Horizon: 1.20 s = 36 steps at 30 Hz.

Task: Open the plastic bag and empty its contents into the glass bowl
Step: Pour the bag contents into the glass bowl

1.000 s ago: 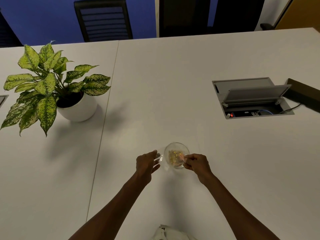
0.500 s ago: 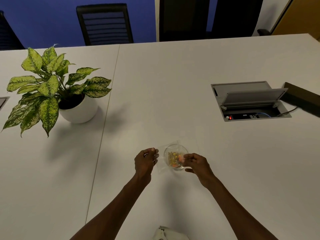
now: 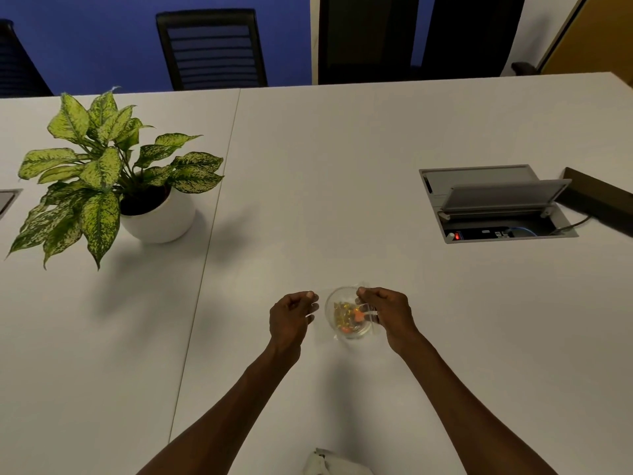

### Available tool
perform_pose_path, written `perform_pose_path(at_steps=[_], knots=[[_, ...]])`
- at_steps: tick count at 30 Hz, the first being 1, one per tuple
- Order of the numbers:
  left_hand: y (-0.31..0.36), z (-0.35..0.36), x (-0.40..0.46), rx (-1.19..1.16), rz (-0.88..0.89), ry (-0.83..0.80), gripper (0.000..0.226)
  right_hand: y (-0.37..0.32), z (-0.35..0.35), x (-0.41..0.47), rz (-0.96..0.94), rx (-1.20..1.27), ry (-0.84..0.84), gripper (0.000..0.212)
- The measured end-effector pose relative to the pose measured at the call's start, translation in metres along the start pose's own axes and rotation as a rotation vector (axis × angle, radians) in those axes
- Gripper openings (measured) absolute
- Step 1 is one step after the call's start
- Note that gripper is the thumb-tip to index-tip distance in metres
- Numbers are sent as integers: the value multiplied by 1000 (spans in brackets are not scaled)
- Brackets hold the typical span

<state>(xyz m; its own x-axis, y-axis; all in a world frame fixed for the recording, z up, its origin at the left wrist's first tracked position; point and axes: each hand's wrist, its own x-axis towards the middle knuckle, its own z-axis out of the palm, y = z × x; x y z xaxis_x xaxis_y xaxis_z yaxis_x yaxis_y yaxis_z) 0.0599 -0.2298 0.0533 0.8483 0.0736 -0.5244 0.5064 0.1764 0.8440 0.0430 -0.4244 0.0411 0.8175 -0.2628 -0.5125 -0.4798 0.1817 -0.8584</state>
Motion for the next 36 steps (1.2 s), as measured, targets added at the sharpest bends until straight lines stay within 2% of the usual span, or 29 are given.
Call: perform_pose_path(at_steps=[3,8,16,19,22,25,29,33,36], knots=[[2,2,2,-33,-13,-1,18,0,1,1,13,9,-11,13],[9,0,7,-77,13,2,18,-4,-3,-2,39,-10,-218,33],[3,-13,3,-44,-33,-200,4,-3,3,-3,-2,32,-60,21],[4,-15,-1,-44,-5,-205,6,-3,5,-3,-5,43,-43,21],[6,-17,-1,-33,35,-153,19,-7,5,-4,-14,55,-46,23],[6,-18,0,-40,44,-130,19,-11,5,-4,-43,39,-61,22],[6,-25,4,-32,38,-199,14,-15,6,-3,-87,-1,-90,20],[11,-31,12,-82,32,-215,31,-20,4,-3,-119,-70,-127,24],[14,-32,16,-125,63,-172,24,-25,3,-2,-142,-114,-144,26]])
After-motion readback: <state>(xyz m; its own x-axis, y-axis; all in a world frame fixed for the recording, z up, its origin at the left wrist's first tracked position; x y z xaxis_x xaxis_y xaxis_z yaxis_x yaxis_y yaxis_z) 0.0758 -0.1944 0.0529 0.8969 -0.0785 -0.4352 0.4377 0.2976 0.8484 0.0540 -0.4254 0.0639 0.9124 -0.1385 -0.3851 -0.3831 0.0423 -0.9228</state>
